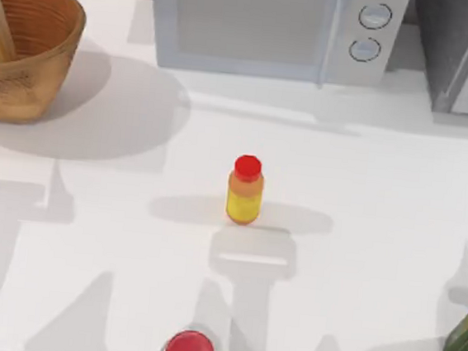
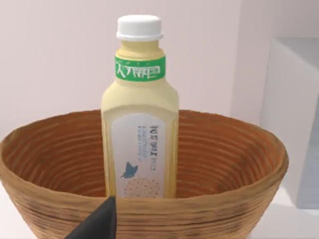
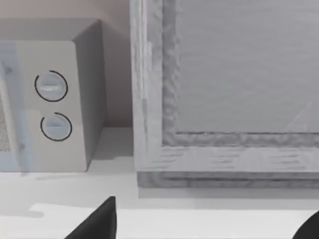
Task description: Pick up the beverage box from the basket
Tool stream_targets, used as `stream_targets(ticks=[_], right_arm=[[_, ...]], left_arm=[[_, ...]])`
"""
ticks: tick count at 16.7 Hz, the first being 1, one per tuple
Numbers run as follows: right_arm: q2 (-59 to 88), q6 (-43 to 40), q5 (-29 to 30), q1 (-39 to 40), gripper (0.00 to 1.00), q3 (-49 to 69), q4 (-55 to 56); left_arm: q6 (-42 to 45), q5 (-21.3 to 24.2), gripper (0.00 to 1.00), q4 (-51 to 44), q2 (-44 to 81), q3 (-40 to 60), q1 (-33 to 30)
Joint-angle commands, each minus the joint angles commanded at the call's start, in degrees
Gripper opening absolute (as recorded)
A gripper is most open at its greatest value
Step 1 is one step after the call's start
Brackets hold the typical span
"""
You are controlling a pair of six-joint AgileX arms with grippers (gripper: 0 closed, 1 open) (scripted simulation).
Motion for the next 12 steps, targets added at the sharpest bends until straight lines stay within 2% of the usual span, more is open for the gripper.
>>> stream_targets(ticks=[12], right_arm=[[0.0,0.0,0.0,0.0,1.0,0.0,0.0]], left_arm=[[0.7,6.4,1.0,40.1,59.9,21.9,4.8]])
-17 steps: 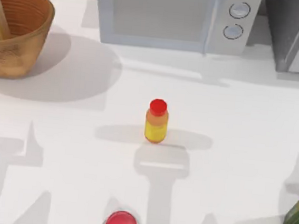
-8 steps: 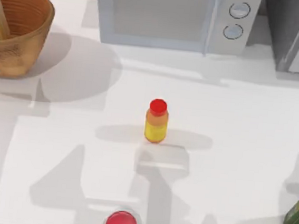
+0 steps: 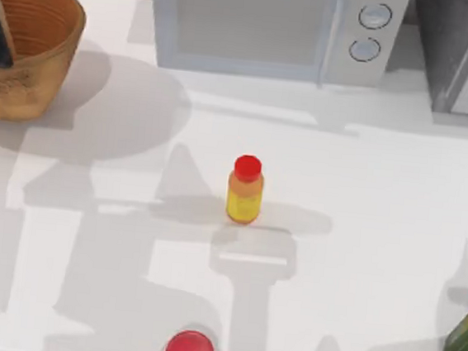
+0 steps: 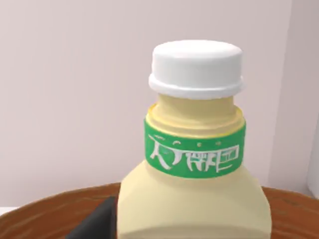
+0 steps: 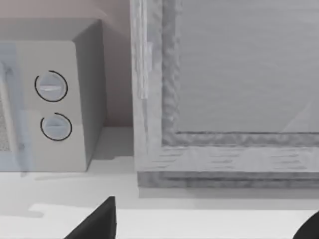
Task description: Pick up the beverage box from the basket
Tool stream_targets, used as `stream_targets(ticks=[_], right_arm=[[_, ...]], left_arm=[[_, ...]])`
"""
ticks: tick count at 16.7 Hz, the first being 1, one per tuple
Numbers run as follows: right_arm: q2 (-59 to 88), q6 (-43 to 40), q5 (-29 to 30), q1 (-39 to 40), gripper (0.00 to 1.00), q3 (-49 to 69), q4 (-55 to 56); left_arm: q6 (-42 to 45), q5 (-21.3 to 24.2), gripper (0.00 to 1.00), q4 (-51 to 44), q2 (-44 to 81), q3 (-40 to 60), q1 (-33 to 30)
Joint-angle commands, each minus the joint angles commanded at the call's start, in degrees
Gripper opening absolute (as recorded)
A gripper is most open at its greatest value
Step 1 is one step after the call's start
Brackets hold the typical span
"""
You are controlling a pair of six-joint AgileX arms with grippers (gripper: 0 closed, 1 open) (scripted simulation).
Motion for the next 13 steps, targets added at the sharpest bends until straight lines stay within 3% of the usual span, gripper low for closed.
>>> stream_targets(ticks=[6,13], right_arm=[[0.0,0.0,0.0,0.0,1.0,0.0,0.0],[0.0,0.0,0.0,0.0,1.0,0.0,0.0]], left_arm=[[0.1,1.6,1.0,10.3,16.9,5.4,1.4],[0.4,1.6,1.0,11.3,17.3,5.9,1.3]])
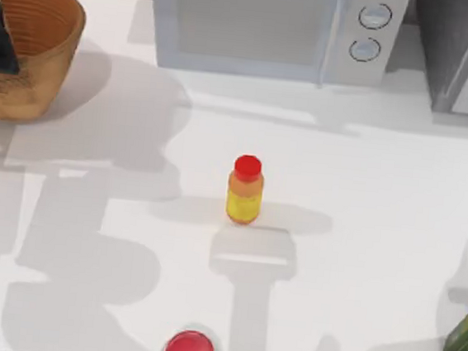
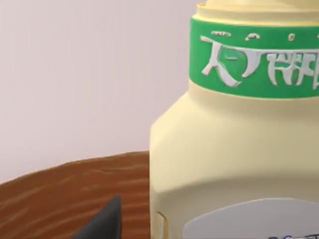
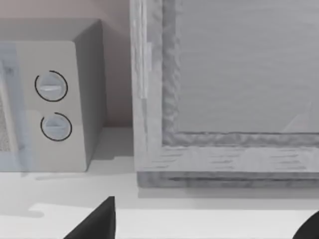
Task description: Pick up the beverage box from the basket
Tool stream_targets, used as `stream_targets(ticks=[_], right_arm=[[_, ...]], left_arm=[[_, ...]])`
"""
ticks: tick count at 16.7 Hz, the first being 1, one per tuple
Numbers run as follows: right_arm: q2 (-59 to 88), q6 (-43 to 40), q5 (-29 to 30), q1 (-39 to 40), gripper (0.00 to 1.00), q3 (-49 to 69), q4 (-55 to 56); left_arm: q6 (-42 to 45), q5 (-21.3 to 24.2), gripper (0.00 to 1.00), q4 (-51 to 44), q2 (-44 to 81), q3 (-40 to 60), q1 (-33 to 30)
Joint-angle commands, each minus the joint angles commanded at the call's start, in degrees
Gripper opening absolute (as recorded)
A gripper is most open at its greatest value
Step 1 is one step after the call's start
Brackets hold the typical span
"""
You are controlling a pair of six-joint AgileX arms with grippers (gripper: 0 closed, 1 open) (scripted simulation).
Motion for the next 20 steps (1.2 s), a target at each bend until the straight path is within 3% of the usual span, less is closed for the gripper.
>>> stream_targets(ticks=[10,15,20], right_arm=[[0.0,0.0,0.0,0.0,1.0,0.0,0.0],[0.0,0.0,0.0,0.0,1.0,0.0,0.0],[0.0,0.0,0.0,0.0,1.0,0.0,0.0]], left_arm=[[-0.3,-1.2,1.0,-5.2,7.7,11.8,-1.2],[-0.3,-1.3,1.0,-5.4,8.1,12.4,-1.3],[-0.3,-1.3,0.62,-5.4,8.1,12.4,-1.3]])
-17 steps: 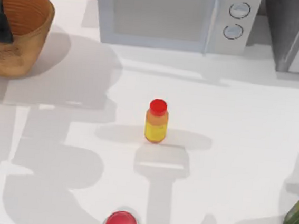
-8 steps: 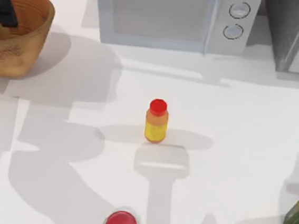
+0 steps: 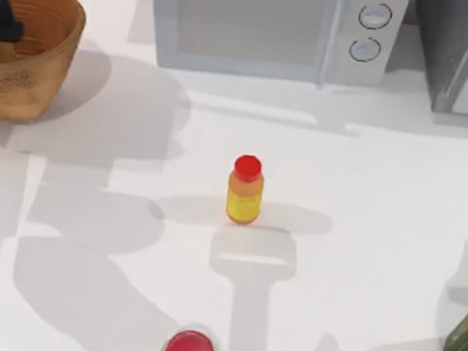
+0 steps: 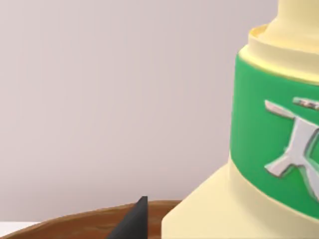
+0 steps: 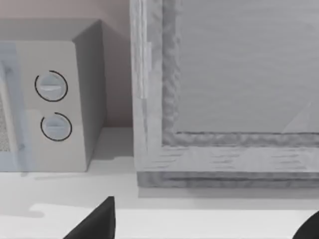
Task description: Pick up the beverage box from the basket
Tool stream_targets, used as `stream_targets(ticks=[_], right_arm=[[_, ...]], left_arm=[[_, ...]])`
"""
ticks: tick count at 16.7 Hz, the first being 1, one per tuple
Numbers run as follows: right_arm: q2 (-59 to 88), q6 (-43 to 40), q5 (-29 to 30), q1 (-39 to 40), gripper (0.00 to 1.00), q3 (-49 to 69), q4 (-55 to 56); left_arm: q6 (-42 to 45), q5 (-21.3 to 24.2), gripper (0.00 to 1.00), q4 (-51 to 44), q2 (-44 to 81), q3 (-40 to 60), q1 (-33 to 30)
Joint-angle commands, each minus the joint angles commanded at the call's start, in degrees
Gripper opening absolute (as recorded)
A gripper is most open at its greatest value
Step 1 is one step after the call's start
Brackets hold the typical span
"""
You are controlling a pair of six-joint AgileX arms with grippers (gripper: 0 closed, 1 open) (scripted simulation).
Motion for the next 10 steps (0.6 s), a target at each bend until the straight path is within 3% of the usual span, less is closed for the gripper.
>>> stream_targets(ticks=[8,10], right_arm=[[0.0,0.0,0.0,0.0,1.0,0.0,0.0],[0.0,0.0,0.0,0.0,1.0,0.0,0.0]], left_arm=[[0.0,0.0,0.02,0.0,0.0,0.0,0.0],[0.0,0.0,0.0,0.0,0.0,0.0,0.0]])
